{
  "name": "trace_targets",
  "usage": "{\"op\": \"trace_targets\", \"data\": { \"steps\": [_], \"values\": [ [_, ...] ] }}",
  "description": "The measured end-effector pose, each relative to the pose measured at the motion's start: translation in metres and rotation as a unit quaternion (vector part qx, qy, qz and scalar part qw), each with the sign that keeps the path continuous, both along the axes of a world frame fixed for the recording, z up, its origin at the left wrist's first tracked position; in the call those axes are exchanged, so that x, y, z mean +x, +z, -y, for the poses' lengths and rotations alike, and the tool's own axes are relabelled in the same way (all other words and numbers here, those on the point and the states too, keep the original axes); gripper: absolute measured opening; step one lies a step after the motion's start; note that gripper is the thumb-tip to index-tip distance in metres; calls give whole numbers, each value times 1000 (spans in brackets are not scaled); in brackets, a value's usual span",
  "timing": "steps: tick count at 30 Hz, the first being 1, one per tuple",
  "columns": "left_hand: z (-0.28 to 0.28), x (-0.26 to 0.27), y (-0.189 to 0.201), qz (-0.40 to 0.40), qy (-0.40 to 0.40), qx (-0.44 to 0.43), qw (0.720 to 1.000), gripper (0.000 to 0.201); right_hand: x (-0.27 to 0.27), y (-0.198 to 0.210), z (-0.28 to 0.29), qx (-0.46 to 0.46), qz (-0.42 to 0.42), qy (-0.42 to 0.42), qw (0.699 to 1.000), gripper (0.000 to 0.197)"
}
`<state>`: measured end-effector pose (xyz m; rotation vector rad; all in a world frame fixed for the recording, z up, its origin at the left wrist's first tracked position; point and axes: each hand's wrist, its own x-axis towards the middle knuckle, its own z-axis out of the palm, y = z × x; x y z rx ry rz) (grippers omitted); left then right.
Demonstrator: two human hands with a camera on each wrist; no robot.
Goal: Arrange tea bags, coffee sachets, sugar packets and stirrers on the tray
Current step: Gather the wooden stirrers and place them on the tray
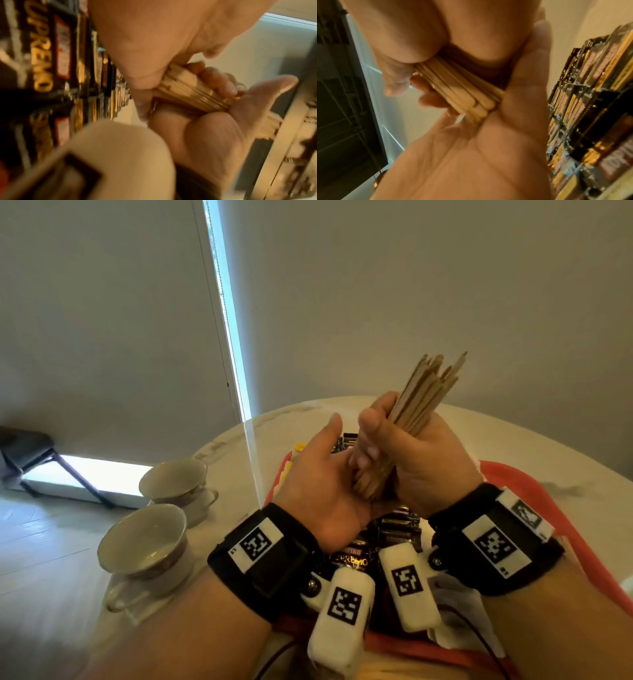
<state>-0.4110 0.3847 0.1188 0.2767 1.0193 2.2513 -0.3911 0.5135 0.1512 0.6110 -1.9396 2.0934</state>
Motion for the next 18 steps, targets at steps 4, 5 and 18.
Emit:
{"op": "trace_targets", "data": {
  "steps": [4,5,18],
  "values": [
    [6,1,8,-135,27,-59,989,73,6,8,-1,32,54,2,998,29],
    [8,0,10,-178,35,-65,981,79,8,11,-3,76,61,15,995,27],
    [-3,-1,78,-371,69,-110,919,41,18,32,-16,155,113,55,980,39]
  ]
}}
